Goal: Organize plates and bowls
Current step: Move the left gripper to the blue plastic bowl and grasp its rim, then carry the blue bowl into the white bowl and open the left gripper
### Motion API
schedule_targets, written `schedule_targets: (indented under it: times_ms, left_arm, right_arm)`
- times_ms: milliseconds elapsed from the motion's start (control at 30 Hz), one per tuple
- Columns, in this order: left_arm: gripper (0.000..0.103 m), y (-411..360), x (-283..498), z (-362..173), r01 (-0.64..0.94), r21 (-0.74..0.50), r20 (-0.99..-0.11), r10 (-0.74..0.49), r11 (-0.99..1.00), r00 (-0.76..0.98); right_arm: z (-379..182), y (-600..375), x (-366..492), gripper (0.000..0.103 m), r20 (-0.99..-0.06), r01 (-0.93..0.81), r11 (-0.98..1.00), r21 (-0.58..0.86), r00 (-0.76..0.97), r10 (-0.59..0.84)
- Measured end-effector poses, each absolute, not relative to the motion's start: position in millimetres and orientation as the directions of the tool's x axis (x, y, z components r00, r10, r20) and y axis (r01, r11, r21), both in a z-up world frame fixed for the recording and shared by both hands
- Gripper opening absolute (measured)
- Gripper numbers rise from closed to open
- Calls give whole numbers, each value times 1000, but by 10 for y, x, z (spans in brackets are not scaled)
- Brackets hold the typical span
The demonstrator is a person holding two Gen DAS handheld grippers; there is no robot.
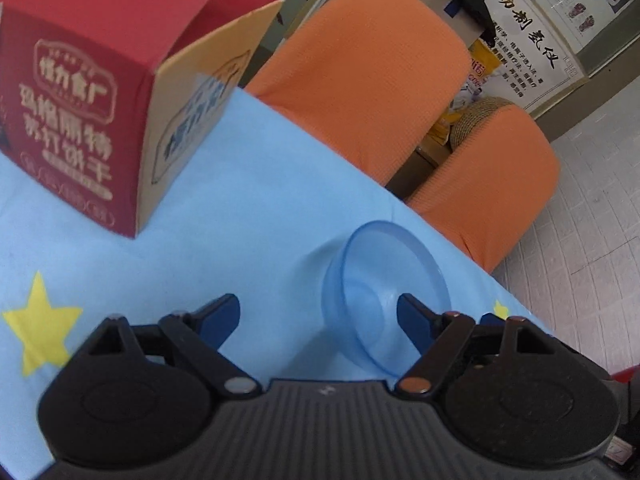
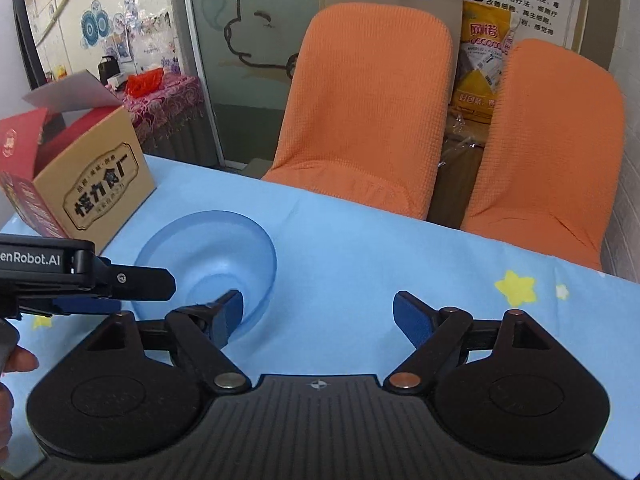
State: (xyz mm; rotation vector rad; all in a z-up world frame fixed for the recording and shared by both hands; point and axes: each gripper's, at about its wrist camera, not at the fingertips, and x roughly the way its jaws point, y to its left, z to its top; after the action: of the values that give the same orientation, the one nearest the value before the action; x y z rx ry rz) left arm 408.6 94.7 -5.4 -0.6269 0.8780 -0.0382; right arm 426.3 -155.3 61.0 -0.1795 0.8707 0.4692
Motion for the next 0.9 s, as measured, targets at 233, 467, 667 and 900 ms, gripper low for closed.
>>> schedule_targets:
  times_ms: [233,467,667,900]
  left_arm:
    - [63,813,4185,-65,-165,-447,-713,-239,879,659]
    - [29,772,4231,-66,-142,-486,-703,-289,862,650]
    - [29,702,3915,108,-119,-516,-692,-332,848,641]
    - [29,431,3243,483,-34,-549,-641,-395,835,658]
  right_arm:
    - [524,-1360,4311,103,-761,-521,853,13,548,346]
    - [595,-1183,4157,55,-773,-567,824,16,516,369]
    - [786,-1321,3919,56,-789,-538,841,56,492,367]
    - [1214,-1676,3330,59,-764,-497,867,37,545,345]
